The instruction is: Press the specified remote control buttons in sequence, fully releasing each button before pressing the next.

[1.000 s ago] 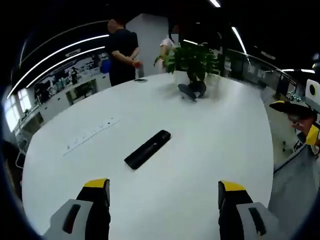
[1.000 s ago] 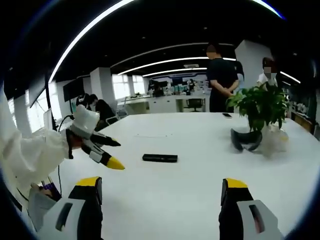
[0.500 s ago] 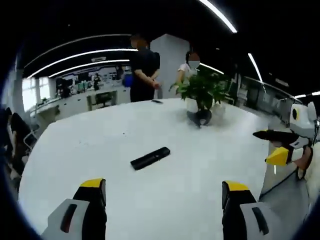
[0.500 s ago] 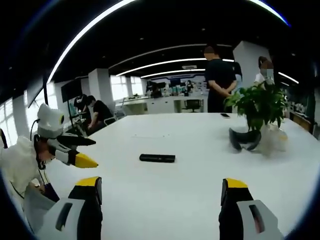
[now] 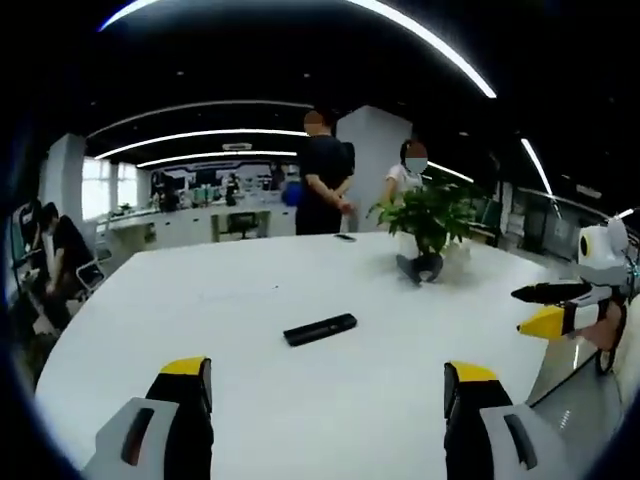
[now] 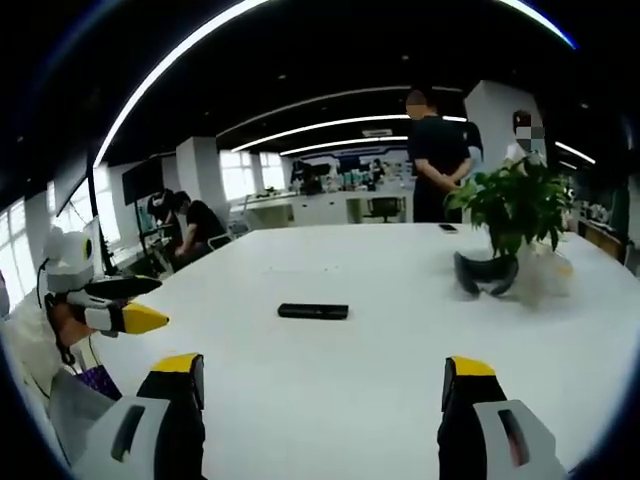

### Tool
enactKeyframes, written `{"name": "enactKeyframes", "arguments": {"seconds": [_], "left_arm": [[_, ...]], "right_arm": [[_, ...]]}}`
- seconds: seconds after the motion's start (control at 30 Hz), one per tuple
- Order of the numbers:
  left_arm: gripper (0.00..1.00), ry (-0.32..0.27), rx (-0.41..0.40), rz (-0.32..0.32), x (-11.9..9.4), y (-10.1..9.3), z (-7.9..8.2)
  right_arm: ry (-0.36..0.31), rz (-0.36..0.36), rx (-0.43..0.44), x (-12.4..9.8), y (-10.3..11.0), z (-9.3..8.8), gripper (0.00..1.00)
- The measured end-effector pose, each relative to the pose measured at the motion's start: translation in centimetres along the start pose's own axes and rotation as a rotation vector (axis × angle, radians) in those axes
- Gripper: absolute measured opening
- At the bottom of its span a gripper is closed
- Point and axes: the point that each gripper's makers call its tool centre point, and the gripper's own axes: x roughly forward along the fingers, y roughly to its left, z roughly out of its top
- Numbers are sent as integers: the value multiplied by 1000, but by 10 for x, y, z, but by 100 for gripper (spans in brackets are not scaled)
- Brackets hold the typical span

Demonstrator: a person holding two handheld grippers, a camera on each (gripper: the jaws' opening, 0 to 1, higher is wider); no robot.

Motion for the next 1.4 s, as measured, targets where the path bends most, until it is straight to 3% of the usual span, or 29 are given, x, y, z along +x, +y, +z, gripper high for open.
{"name": "enactKeyframes", "arguments": {"seconds": [0.27,0.47,0.87,1.4], "left_arm": [[100,6,-17,37,-14,1,-14],[100,-13,-18,27,-19,-2,-13],[100,-8,24,60,-22,2,-14],[100,-17,17,95,-29,13,-24]], "right_arm": [[15,1,10,-2,4,-7,99],[-3,3,3,-2,6,-3,99],[-30,-40,25,-10,-10,1,99],[-5,-21,-13,-6,5,-2,99]]}}
